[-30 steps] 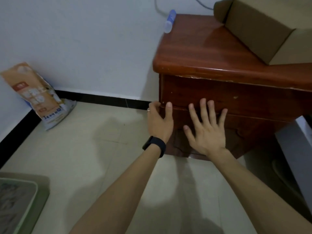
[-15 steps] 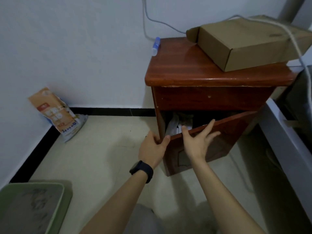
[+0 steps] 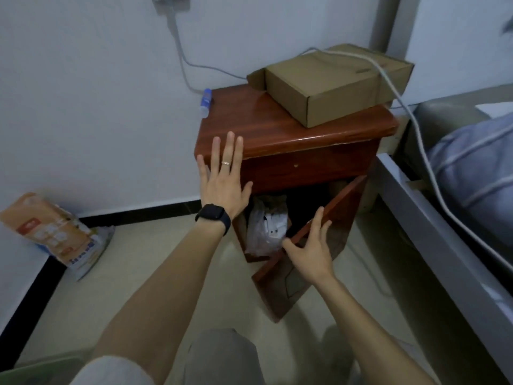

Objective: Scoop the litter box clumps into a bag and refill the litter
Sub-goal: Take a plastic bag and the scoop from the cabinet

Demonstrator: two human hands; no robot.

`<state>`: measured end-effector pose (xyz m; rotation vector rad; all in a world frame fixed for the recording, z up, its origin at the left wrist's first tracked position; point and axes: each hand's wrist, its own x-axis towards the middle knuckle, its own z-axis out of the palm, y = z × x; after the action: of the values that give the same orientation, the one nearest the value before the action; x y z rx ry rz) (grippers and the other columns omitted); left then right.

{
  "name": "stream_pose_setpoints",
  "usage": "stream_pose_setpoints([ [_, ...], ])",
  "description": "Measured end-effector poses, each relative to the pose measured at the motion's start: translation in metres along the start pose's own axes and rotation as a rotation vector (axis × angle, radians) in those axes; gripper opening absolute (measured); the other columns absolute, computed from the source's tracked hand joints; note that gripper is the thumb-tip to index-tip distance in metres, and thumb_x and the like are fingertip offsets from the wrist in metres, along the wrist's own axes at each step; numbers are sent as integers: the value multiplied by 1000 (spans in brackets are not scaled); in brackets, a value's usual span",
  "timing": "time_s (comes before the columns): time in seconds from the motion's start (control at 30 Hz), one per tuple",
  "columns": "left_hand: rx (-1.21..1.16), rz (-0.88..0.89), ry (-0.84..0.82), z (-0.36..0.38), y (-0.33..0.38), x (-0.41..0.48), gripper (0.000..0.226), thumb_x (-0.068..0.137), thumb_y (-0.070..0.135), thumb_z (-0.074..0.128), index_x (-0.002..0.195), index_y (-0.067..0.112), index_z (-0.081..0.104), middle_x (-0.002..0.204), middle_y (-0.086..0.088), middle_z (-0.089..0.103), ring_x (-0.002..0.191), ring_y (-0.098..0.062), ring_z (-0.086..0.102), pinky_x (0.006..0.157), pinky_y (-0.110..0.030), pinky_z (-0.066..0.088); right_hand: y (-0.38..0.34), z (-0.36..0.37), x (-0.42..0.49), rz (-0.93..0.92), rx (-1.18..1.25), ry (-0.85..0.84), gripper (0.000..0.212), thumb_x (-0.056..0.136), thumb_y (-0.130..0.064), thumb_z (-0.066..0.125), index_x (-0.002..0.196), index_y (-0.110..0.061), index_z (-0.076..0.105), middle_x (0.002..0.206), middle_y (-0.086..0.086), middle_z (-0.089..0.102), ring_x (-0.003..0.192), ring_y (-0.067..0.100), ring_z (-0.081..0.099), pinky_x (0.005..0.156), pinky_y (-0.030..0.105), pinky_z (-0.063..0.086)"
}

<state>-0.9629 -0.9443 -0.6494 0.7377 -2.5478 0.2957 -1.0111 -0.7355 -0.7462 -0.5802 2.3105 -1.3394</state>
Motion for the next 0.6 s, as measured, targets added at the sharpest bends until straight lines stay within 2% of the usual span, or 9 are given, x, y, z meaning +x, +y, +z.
stream_pose_setpoints([
  [0.1, -44, -25, 13, 8, 3, -1, 100, 84, 55, 53, 154, 20, -10, 163, -1, -9, 148, -29, -9, 115, -61, 4, 19, -38, -17, -37, -58, -79, 111, 75, -62, 62, 134, -64, -31, 165, 1, -14, 148, 30, 20, 104, 40, 36],
  [0.17, -63, -33, 23, 8, 5, -1, 95, 87, 58, 46, 154, 20, -9, 163, -1, -9, 148, -28, -9, 115, -61, 4, 29, -68, -27, -68, -101, -172, 106, 77, -60, 59, 137, -63, -28, 165, -4, -12, 150, 24, 16, 105, 34, 35],
  [0.23, -88, -55, 17, 7, 8, -2, 92, 89, 60, 42, 154, 20, -9, 163, -1, -10, 148, -28, -10, 115, -60, 3, 35, -96, -33, -103, -167, -253, 100, 81, -58, 53, 140, -58, -28, 165, -6, -8, 150, 22, 18, 110, 37, 35],
  [0.3, -114, -84, 9, 5, 13, -4, 91, 90, 60, 40, 154, 20, -10, 162, -1, -11, 148, -27, -11, 116, -58, 3, 38, -119, -37, -133, -295, -295, 95, 88, -52, 48, 146, -47, -27, 166, -3, -2, 147, 25, 25, 113, 40, 34],
  [0.33, -127, -97, 4, 3, 15, -4, 90, 90, 60, 40, 154, 20, -10, 162, -1, -11, 148, -27, -11, 116, -58, 3, 39, -128, -37, -141, -377, -301, 92, 91, -50, 45, 148, -42, -26, 166, -1, -3, 148, 25, 23, 116, 41, 31],
  [0.47, -155, -135, -29, -3, 22, -5, 92, 91, 61, 41, 154, 21, -13, 162, -2, -14, 148, -28, -13, 117, -57, 3, 39, -151, -43, -140, -770, -217, 80, 97, -43, 38, 154, -28, -16, 166, 0, -6, 152, 23, 4, 120, 52, 17],
  [0.6, -171, -164, -56, -5, 29, -4, 95, 90, 62, 43, 153, 20, -15, 161, -3, -17, 147, -28, -15, 117, -58, 4, 47, -160, -47, -127, -941, -101, 79, 97, -22, 38, 154, -19, -15, 165, 4, -10, 151, 22, -11, 120, 53, 9],
])
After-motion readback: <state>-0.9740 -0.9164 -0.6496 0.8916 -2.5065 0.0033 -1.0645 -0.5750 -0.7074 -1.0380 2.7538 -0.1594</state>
